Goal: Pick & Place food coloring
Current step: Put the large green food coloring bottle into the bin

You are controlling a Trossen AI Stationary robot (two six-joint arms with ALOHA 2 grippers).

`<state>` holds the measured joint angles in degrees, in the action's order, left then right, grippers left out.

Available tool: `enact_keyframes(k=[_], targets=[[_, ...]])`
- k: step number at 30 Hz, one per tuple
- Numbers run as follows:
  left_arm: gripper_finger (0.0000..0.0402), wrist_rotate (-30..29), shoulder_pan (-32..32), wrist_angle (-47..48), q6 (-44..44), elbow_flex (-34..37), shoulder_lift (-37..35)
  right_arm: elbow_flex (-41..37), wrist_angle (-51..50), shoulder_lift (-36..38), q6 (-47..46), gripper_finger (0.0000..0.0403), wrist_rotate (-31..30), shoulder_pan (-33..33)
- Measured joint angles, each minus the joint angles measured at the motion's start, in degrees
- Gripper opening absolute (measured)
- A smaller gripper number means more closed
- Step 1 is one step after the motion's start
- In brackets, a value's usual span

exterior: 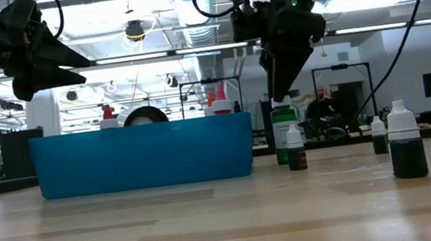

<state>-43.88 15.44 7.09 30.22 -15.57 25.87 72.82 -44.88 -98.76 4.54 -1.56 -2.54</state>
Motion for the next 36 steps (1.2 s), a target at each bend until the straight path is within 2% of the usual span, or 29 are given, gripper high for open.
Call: enact_keyframes(k=[10, 12, 26, 29, 36], targets=[[0.0220, 0.00, 0.00, 0.00, 0.04, 0.00, 0.00, -0.19, -1.33, -4.20, -0.02, 0.0234, 0.59, 0.58], [0.0220, 0.00, 0.00, 0.05, 0.01, 0.00, 0.00, 0.17, 1.39, -5.24, -0.19, 0.0225, 0.55, 0.98], [0.0220, -0.03, 0.00, 1.17, 0.52, 0.00, 0.00, 0.07, -0.14, -5.05, -0.12, 0.0145, 0.24, 1.40], [0.0220, -0.02, 0.00, 1.20, 0.50, 0.00, 0.00, 0.07, -0.69, -5.05, -0.02, 0.0150, 0.24, 1.40], [0.0220, -0.02, 0.00, 1.22, 0.55, 0.00, 0.00, 0.02, -1.74, -5.05, 0.00, 0.0213, 0.26, 1.39]])
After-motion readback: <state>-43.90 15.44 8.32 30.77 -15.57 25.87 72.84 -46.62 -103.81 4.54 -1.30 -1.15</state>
